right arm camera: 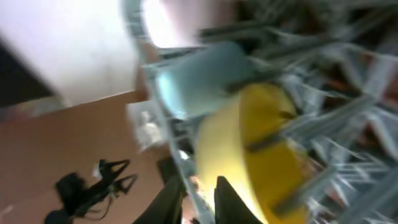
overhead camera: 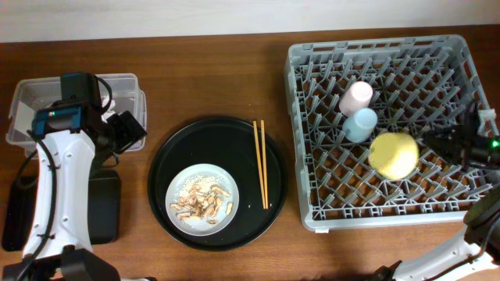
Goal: Sort waste into correct bins and load items into the dishwasher rack
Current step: 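Carry the yellow bowl to the rack and place it, then reach the right gripper to the wooden chopsticks on the tray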
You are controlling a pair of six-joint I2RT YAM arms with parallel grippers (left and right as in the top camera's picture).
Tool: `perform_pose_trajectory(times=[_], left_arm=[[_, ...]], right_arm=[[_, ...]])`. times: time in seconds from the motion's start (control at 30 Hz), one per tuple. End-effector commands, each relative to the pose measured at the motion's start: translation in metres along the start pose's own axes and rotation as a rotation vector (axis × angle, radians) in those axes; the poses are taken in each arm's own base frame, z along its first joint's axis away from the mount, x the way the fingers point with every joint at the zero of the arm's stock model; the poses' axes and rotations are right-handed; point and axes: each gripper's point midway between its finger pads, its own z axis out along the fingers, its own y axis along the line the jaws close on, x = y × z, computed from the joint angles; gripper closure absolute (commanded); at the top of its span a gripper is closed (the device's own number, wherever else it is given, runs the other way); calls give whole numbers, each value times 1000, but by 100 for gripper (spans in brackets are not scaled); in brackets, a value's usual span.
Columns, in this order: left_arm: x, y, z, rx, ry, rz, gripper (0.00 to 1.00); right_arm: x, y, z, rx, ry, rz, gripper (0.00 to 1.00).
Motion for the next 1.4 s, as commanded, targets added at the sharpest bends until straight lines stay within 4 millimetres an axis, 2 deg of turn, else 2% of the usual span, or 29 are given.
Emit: perform_pose_trajectory(times=[0.0,0.07,0.13,0.17,0.23,0.3,0.33,0.4,0.47,0.6,0.83,0.9,0.97,1.0,1.03,1.1,1.13,1.17,1.2,1.23,1.3,1.37], left_arm=[[-4,-1,-7,14,-20,-11,1],[-4,-1,-7,14,-20,-11,1],[-4,-1,-7,13,-20,-11,1],[-4,-1,-7,14,-20,-11,1],[-4,-1,-7,14,-20,-11,1],[-4,-1,-7,14,-20,-11,1],[-4,-1,-7,14,-20,-11,1],[-4,-1,-7,14,-20,-11,1],[-4,-1,-7,14,-20,-11,1],[-4,-1,-7,14,-20,-11,1],[-4,-1,-7,14,-20,-11,1],[-4,-1,-7,14,-20,-11,1],[-4,-1,-7,14,-20,-11,1],[-4,-1,-7,14,-20,-11,1],[-4,-1,-7,14,-20,-11,1],[-4,-1,-7,14,-20,-11,1],[-4,-1,-7,13,-20,-11,1],[-4,-1,-7,14,-20,-11,1],[-4,-1,-7,14,-20,-11,1],[-4,-1,-7,14,-20,-11,1],[-4,-1,-7,14,-20,-11,1],[-4,-1,-7,14,-20,-11,1]], right_arm=[[-11,-9,-21,204,-39,78,78],[-11,-1,-41,329,-85,60,78],[-1,14,-46,374,-94,14,78],[12,24,-44,400,-70,-15,80],[36,31,-25,509,45,-82,96],[53,28,0,614,153,-135,96],[62,18,8,718,190,-107,96],[74,2,14,920,218,-64,96],[80,-9,15,1037,223,-45,96],[64,-31,17,1073,135,2,96],[9,-34,14,1038,-92,-40,96],[7,-31,17,1018,-98,-45,96],[13,-19,25,956,-85,-55,96],[20,-2,36,865,-53,-105,96],[32,24,53,727,11,-222,96],[61,68,74,539,89,-378,94],[84,93,87,499,119,-464,85],[95,104,95,488,135,-509,68],[104,112,103,480,153,-551,48],[118,122,119,467,187,-619,38],[152,142,166,424,270,-787,38],[171,146,206,476,277,-831,40]])
